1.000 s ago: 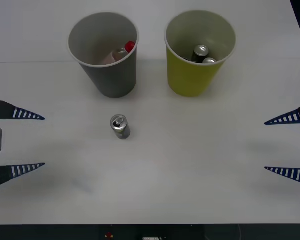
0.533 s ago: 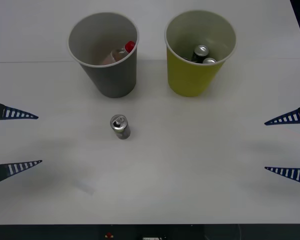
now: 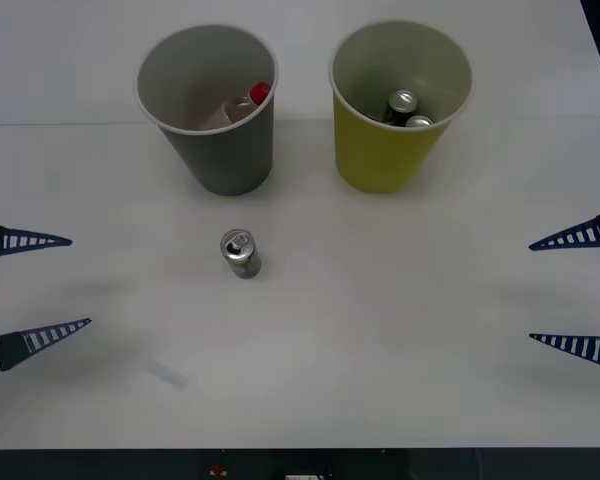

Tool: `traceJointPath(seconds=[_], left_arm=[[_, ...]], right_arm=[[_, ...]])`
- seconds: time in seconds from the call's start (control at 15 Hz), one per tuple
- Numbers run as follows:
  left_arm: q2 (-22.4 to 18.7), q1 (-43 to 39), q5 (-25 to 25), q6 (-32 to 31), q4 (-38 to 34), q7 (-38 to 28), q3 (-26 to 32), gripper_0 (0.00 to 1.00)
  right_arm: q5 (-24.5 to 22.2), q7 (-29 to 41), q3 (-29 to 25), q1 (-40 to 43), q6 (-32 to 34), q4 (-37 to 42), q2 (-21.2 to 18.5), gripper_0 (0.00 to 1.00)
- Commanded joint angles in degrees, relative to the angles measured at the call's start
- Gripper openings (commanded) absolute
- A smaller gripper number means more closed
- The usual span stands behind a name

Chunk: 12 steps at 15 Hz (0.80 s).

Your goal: Put the can into the green bin and the plastic bottle into the gray bin

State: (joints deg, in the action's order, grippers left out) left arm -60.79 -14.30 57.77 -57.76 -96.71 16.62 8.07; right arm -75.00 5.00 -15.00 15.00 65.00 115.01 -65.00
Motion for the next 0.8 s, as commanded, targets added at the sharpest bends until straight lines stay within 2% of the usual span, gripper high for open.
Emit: traceJointPath(seconds=[0.07, 0.13, 0.4, 0.8], left_arm=[[1.20, 3.49, -3.36, 1.33, 4.34, 4.57, -5.52, 1.00], [2.26, 5.68, -5.21, 1.33, 6.80, 6.50, -8.25, 1.00], [7.27, 12.28, -5.56, 1.15, 13.48, 8.26, -13.96, 1.00], [14.39, 17.20, -5.74, 1.24, 19.54, 10.10, -16.86, 1.00]], right_arm=[[0.00, 0.00, 0.00, 0.00, 0.00, -0.01, 0.00, 1.00], [0.00, 0.00, 0.00, 0.00, 0.00, -0.01, 0.00, 1.00], [0.00, 0.00, 0.00, 0.00, 0.00, -0.01, 0.00, 1.00], [0.00, 0.00, 0.00, 0.00, 0.00, -0.01, 0.00, 1.00]])
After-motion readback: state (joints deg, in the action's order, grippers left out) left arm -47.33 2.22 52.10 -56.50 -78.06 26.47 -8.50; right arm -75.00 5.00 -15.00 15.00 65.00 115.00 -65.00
